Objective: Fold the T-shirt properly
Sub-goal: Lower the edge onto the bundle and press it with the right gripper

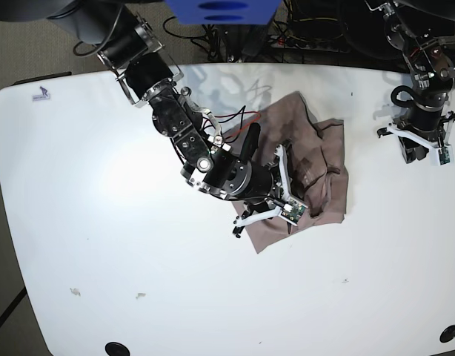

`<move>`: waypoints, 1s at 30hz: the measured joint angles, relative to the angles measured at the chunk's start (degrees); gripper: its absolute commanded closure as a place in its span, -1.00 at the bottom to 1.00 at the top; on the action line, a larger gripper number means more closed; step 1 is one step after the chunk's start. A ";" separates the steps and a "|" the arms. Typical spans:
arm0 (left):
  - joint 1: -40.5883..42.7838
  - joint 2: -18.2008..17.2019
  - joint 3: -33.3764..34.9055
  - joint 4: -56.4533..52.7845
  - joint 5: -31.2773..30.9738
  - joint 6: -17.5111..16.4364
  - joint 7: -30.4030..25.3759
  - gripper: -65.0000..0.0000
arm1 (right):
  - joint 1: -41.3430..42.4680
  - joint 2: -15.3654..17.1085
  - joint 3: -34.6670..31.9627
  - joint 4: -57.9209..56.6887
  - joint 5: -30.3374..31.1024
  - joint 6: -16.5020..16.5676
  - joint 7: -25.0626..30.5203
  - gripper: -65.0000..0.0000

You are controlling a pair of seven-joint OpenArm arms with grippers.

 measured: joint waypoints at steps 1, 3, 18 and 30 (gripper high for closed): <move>0.00 0.02 0.00 0.00 0.00 0.00 0.00 0.52 | 0.02 0.00 -0.04 -0.13 0.00 0.00 0.28 1.00; 0.00 0.02 0.00 0.00 0.00 0.00 0.00 0.52 | 0.04 0.00 -0.07 -0.85 0.07 -0.02 1.51 1.00; 0.15 0.17 0.00 0.00 0.00 0.00 0.00 0.52 | 0.04 -0.07 -0.02 -10.10 0.00 -0.02 5.25 1.00; 0.17 0.28 0.00 0.00 0.00 0.00 0.00 0.52 | 0.11 -5.90 -0.35 -10.91 0.07 -0.31 5.07 1.00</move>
